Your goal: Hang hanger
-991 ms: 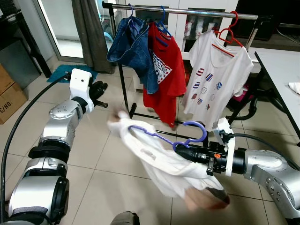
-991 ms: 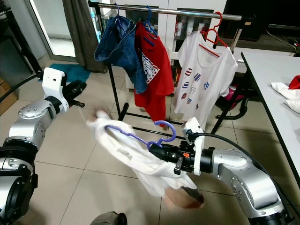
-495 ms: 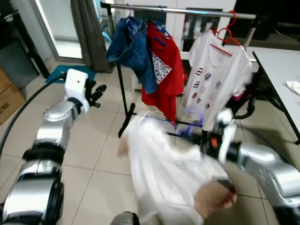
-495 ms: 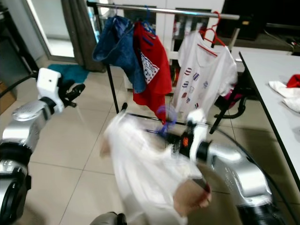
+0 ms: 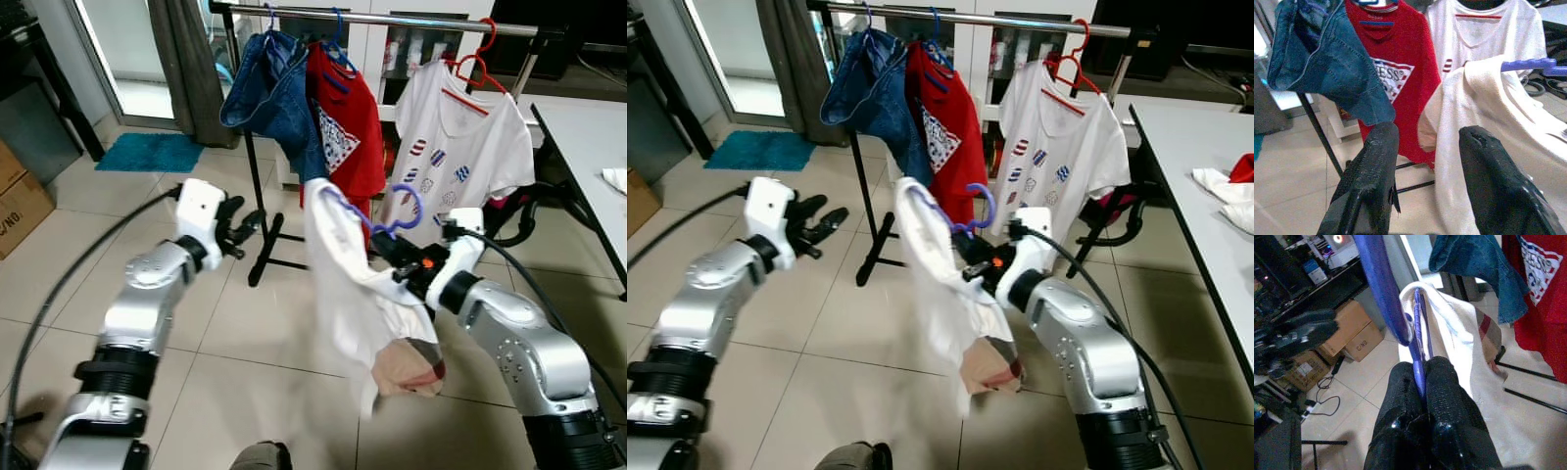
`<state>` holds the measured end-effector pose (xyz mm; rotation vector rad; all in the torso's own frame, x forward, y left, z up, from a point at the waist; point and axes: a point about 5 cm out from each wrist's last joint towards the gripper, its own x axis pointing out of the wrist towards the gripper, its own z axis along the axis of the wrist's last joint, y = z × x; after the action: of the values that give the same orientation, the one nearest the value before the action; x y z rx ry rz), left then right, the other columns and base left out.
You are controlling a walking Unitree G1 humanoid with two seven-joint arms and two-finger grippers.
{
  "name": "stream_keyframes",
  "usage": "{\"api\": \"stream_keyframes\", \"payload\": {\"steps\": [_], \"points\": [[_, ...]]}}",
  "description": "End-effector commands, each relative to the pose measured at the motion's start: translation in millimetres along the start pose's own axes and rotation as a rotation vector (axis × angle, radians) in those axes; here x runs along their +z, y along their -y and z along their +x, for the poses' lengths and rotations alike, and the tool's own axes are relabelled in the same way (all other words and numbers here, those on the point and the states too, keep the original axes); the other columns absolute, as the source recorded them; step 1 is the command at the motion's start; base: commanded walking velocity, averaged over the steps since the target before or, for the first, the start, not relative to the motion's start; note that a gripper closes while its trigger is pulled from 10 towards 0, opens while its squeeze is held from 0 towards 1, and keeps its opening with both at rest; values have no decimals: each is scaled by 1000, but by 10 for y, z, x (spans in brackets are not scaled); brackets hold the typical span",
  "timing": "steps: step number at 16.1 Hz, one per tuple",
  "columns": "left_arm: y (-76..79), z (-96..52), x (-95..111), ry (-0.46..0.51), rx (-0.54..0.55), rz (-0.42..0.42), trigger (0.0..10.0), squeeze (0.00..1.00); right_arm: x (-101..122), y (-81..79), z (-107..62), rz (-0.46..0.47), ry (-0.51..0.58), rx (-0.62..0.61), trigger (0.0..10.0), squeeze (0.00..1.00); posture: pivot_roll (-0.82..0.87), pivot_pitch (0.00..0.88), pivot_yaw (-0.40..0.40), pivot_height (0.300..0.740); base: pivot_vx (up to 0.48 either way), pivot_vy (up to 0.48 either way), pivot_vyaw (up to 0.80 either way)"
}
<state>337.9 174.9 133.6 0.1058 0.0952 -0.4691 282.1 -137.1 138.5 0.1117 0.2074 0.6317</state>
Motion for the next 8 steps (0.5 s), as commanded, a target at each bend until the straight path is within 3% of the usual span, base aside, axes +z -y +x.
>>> {"api": "stream_keyframes", "payload": {"steps": [1,5,6,7,8], "points": [[-24,58,85,24,24,-32,10000,1000,140,-76,4,-29,49,46,10000,0,22,0,50,740,0,0,0],[235,248,178,46,-6,32,10000,1000,183,-135,-22,-3,72,101,10000,0,7,0,62,740,0,0,0],[273,271,191,55,0,38,10000,910,187,-137,-22,-2,73,103,10000,0,2,0,66,740,0,0,0],[376,303,212,79,-25,22,10000,0,184,-146,-23,0,72,114,10000,0,-1,0,69,740,0,0,0],[478,321,232,102,-61,15,10000,0,184,-152,-24,0,70,121,10000,0,-2,0,70,740,0,0,0]]}}
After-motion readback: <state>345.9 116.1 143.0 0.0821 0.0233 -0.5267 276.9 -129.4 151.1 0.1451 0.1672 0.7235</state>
